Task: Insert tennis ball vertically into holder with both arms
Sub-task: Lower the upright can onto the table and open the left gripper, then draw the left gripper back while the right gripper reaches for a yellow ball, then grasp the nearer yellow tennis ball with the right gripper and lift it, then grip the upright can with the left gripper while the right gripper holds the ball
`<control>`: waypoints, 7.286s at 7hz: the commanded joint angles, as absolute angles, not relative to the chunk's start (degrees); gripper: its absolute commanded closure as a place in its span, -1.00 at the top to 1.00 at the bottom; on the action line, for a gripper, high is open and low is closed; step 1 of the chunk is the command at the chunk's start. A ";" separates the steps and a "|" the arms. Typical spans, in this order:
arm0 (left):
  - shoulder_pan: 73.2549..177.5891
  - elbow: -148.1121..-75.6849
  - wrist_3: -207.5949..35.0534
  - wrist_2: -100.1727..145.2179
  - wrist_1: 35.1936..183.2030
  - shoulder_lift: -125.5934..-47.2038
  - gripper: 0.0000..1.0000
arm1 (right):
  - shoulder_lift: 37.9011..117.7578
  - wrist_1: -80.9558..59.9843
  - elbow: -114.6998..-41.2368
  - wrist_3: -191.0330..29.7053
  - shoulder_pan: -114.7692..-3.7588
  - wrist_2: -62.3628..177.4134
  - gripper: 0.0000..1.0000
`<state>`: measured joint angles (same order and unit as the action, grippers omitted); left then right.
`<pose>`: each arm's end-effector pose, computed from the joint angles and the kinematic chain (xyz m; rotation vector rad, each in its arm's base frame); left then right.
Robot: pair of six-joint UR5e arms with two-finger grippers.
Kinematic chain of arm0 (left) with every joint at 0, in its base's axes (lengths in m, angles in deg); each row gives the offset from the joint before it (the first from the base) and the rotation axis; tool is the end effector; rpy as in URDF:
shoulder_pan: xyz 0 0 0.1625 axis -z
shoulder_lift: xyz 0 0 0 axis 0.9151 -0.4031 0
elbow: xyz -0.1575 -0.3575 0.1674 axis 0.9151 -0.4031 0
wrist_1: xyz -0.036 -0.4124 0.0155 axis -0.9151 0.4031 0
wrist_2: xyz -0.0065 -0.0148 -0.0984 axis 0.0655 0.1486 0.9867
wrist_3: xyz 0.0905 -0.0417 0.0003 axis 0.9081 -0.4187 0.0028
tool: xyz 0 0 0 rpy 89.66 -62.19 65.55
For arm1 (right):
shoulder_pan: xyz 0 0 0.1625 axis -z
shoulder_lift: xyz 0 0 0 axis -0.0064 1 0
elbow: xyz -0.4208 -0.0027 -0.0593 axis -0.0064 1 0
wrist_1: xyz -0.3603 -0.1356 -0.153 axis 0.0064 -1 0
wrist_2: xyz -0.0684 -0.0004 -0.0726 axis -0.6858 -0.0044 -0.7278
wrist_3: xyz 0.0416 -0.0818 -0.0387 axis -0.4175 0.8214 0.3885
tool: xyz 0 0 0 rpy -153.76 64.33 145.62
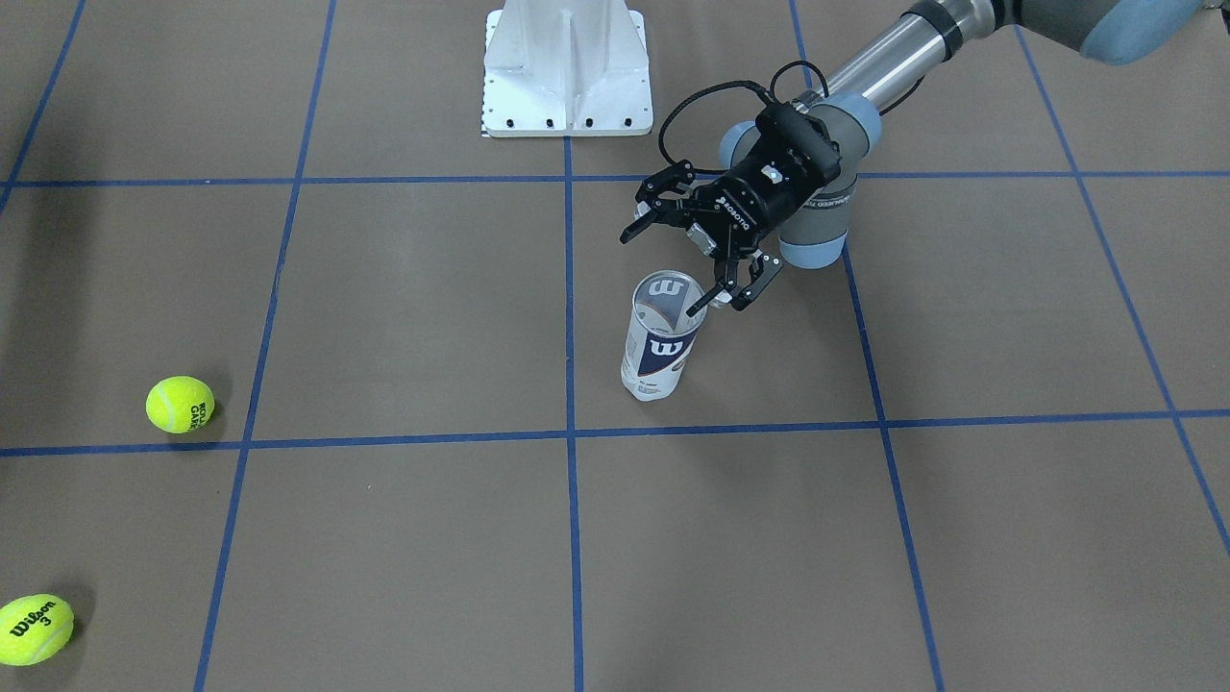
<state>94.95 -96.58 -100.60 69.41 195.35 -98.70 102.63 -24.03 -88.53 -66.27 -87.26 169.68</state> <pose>0.4494 -0.4400 0.2692 1.6936 1.4255 -0.1184 0.0434 -0.4647 0.5803 0.1109 -0.7919 -0.0634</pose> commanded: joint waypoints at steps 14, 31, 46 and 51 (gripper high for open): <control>102.17 -115.95 -110.30 94.42 173.62 -71.89 0.97 | 83.19 -12.94 -78.69 -101.25 -58.53 161.69 0.99; 100.17 -108.49 -110.30 94.16 173.01 -79.17 0.97 | 74.39 -6.60 -74.88 -106.58 -58.34 162.21 -1.00; 93.30 -98.98 -105.55 85.19 164.48 -92.20 0.96 | 69.37 -6.60 -79.02 -118.39 -56.23 162.12 -1.00; 94.09 -98.89 -103.62 84.84 162.72 -93.96 0.97 | 69.37 -6.60 -78.67 -118.30 -56.15 162.03 -1.00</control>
<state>94.09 -98.89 -103.69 84.89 162.86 -93.40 69.37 -6.60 -78.75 -118.33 -56.15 162.05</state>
